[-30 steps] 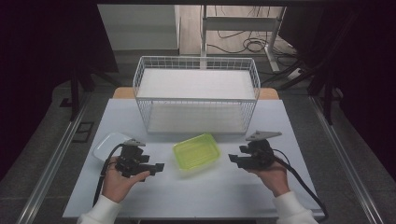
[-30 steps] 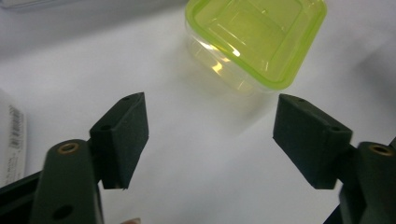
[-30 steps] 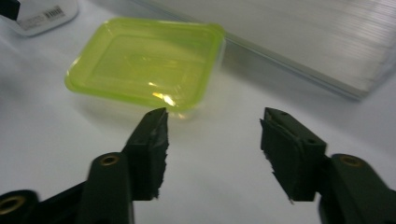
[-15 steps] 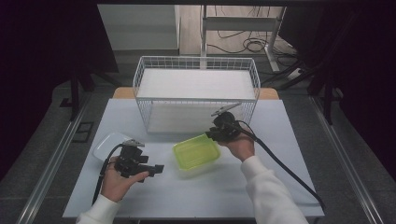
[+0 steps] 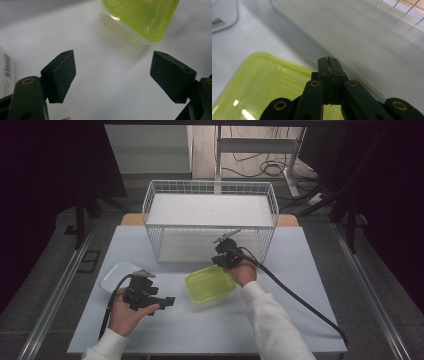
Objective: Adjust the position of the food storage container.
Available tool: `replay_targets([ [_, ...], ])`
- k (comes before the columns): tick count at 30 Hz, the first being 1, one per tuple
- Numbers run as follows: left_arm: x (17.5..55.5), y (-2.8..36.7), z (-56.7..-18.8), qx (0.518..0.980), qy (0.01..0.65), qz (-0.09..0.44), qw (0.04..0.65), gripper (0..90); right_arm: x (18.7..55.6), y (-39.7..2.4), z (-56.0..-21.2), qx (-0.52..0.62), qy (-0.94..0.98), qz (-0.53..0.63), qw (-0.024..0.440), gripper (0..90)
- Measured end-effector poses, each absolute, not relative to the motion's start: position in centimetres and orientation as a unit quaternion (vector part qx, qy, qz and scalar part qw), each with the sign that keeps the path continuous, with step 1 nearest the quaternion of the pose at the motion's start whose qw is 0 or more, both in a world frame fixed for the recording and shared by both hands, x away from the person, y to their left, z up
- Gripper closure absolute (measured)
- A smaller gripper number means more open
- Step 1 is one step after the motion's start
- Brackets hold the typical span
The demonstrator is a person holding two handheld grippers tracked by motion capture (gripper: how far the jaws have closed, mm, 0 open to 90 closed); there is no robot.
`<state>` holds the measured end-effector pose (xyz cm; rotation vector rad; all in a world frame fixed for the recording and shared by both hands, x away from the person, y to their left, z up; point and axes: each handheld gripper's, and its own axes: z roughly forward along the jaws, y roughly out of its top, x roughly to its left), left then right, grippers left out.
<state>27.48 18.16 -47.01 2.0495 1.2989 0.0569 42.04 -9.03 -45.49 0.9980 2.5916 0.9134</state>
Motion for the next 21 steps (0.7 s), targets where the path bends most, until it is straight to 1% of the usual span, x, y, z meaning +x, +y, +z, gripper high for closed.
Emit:
replay_targets([
  [11, 27.5, 18.2, -47.0, 0.79, 0.503, 0.021, 0.35, 20.6, 43.1, -8.1, -47.2, 0.342, 0.887, 0.287, 0.117, 88.6],
  [17, 27.6, 18.5, -47.0, 0.789, 0.505, 0.019, 0.351, 20.7, 43.2, -8.2, -47.3, 0.343, 0.889, 0.28, 0.117, 88.7],
  [21, 27.7, 18.6, -47.0, 0.789, 0.504, 0.019, 0.351, 20.8, 42.9, -8.2, -47.6, 0.333, 0.9, 0.249, 0.13, 88.7],
])
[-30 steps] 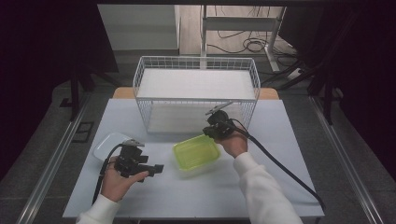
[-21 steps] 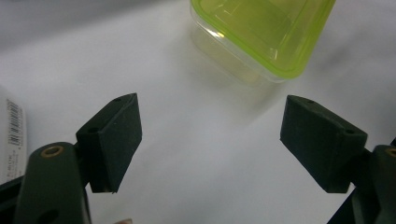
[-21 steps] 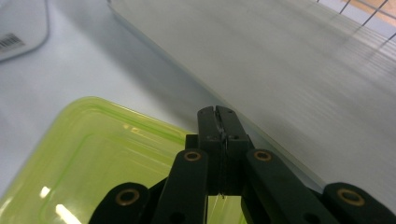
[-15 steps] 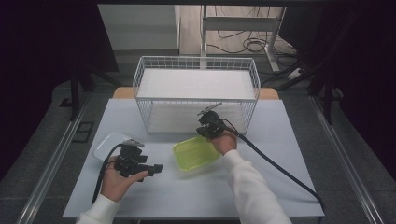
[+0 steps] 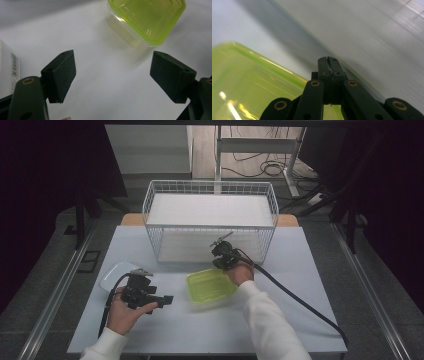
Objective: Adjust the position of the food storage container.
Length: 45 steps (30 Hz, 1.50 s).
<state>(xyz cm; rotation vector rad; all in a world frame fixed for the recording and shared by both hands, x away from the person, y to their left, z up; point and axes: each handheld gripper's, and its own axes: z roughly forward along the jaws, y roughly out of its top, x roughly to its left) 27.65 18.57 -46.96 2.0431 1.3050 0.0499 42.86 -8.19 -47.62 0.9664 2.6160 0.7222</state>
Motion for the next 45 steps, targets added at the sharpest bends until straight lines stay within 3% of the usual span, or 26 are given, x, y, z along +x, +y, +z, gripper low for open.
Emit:
replay_targets([
  [20, 27.8, 18.5, -47.1, 0.789, 0.504, 0.021, 0.351, 21.6, 40.3, -9.7, -46.7, 0.316, 0.905, 0.251, 0.136, 88.8],
  [30, 28.0, 18.4, -47.2, 0.783, 0.503, 0.025, 0.366, 22.7, 37.0, -14.0, -45.0, 0.335, 0.882, 0.309, 0.117, 87.0],
  [31, 28.0, 18.4, -47.2, 0.782, 0.503, 0.027, 0.368, 22.8, 36.6, -14.6, -44.9, 0.34, 0.88, 0.312, 0.115, 84.6],
  [32, 28.0, 18.4, -47.2, 0.778, 0.504, 0.028, 0.373, 22.9, 35.7, -15.6, -44.8, 0.351, 0.873, 0.319, 0.112, 72.1],
  [33, 28.0, 18.4, -47.2, 0.778, 0.504, 0.028, 0.373, 22.9, 35.7, -15.6, -44.8, 0.351, 0.873, 0.319, 0.112, 72.1],
  [35, 27.9, 18.4, -47.3, 0.777, 0.505, 0.031, 0.374, 22.9, 34.8, -16.6, -44.8, 0.365, 0.865, 0.326, 0.114, 50.8],
  [37, 27.9, 18.4, -47.6, 0.775, 0.507, 0.025, 0.377, 22.8, 33.8, -17.4, -44.8, 0.38, 0.855, 0.333, 0.116, 37.5],
  [40, 27.7, 18.5, -47.8, 0.77, 0.51, 0.027, 0.382, 23.2, 32.4, -19.0, -45.3, 0.402, 0.839, 0.36, 0.078, 25.6],
  [45, 27.5, 18.7, -47.6, 0.761, 0.512, 0.027, 0.398, 24.2, 31.7, -20.1, -45.9, 0.4, 0.836, 0.369, 0.068, 20.0],
])
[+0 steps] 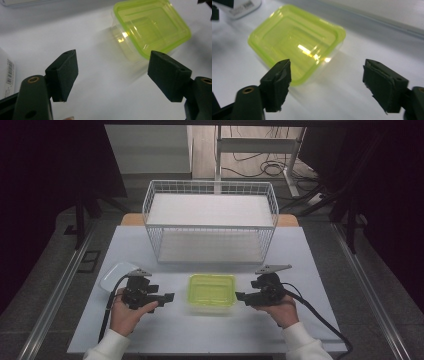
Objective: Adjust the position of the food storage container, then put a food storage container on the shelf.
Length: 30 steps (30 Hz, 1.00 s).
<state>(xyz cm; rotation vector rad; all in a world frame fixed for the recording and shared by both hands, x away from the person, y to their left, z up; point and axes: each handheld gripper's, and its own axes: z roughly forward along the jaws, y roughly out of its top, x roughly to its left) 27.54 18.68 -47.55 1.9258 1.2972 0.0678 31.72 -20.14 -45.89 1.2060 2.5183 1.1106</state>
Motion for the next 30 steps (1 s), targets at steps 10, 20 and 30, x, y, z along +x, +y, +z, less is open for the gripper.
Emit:
replay_targets([
  [10, 27.7, 18.2, -47.5, 0.755, 0.515, 0.016, 0.406, 24.6, 31.3, -20.1, -45.9, 0.398, 0.83, 0.384, 0.072, 18.7],
  [20, 28.5, 18.0, -47.8, 0.749, 0.52, -0.011, 0.411, 27.6, 31.9, -20.1, -46.2, 0.435, 0.811, 0.386, 0.064, 25.0],
  [30, 30.1, 16.7, -48.6, 0.739, 0.537, -0.03, 0.406, 29.9, 32.5, -19.7, -46.7, 0.449, 0.804, 0.387, 0.043, 30.8],
])
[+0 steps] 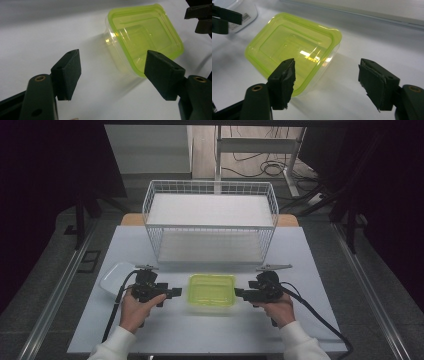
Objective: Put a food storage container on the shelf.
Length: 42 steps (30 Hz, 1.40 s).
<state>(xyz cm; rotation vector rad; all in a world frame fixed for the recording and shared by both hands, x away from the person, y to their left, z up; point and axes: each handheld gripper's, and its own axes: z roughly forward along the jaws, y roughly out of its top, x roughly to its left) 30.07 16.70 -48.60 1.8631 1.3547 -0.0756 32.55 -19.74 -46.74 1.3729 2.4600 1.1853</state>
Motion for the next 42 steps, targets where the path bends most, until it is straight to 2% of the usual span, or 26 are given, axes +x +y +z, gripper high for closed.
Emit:
replay_targets([
  [11, 32.1, 16.0, -49.6, 0.719, 0.548, -0.088, 0.419, 35.4, 34.1, -18.9, -47.4, 0.484, 0.777, 0.402, -0.005, 34.4],
  [16, 33.2, 15.8, -50.5, 0.702, 0.56, -0.119, 0.424, 39.2, 34.6, -18.9, -47.7, 0.496, 0.771, 0.399, -0.008, 34.9],
  [21, 33.8, 15.2, -51.5, 0.696, 0.561, -0.149, 0.423, 47.9, 34.7, -19.0, -47.8, 0.498, 0.776, 0.387, 0.006, 34.6],
  [28, 33.8, 14.9, -51.8, 0.698, 0.561, -0.156, 0.417, 53.6, 34.4, -18.9, -47.9, 0.496, 0.781, 0.38, 0.006, 34.6],
  [39, 33.7, 14.8, -51.9, 0.698, 0.555, -0.169, 0.419, 59.4, 34.9, -18.2, -49.3, 0.503, 0.779, 0.372, -0.038, 35.4],
  [42, 33.6, 14.8, -51.9, 0.698, 0.555, -0.171, 0.42, 60.8, 35.0, -17.9, -49.9, 0.503, 0.779, 0.371, -0.057, 39.2],
])
